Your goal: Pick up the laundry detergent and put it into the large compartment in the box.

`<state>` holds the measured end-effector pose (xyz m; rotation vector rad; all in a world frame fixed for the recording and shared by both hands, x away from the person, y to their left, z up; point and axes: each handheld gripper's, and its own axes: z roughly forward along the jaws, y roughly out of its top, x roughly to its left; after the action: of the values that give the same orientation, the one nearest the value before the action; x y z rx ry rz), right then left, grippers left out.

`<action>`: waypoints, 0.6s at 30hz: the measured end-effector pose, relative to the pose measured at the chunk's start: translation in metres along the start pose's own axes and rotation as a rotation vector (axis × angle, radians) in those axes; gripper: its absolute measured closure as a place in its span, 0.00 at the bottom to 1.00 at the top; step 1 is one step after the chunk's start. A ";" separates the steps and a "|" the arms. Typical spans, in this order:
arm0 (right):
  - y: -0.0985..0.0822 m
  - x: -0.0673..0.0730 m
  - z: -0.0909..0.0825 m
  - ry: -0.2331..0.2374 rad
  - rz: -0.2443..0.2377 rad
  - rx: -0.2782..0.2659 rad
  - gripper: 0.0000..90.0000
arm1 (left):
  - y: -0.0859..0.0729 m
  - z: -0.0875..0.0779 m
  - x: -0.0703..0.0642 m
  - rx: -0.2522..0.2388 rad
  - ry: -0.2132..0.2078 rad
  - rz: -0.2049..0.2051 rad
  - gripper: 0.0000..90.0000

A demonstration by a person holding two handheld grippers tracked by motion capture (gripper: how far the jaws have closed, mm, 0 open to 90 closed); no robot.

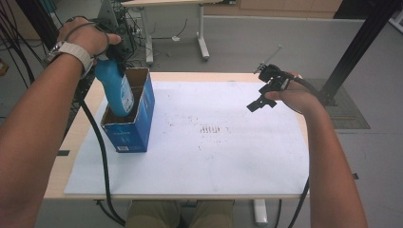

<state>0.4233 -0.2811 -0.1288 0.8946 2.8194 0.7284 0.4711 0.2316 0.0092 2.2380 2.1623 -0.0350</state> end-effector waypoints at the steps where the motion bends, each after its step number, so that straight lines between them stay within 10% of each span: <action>1: 0.000 0.000 0.000 0.001 0.001 0.000 0.07 | 0.000 0.001 0.000 -0.003 0.001 -0.001 0.42; 18: 0.001 0.000 0.001 0.001 0.002 0.004 0.07 | 0.001 0.014 0.001 -0.019 0.002 0.011 0.42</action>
<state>0.4240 -0.2803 -0.1295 0.8980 2.8222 0.7248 0.4718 0.2323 -0.0052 2.2405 2.1422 -0.0111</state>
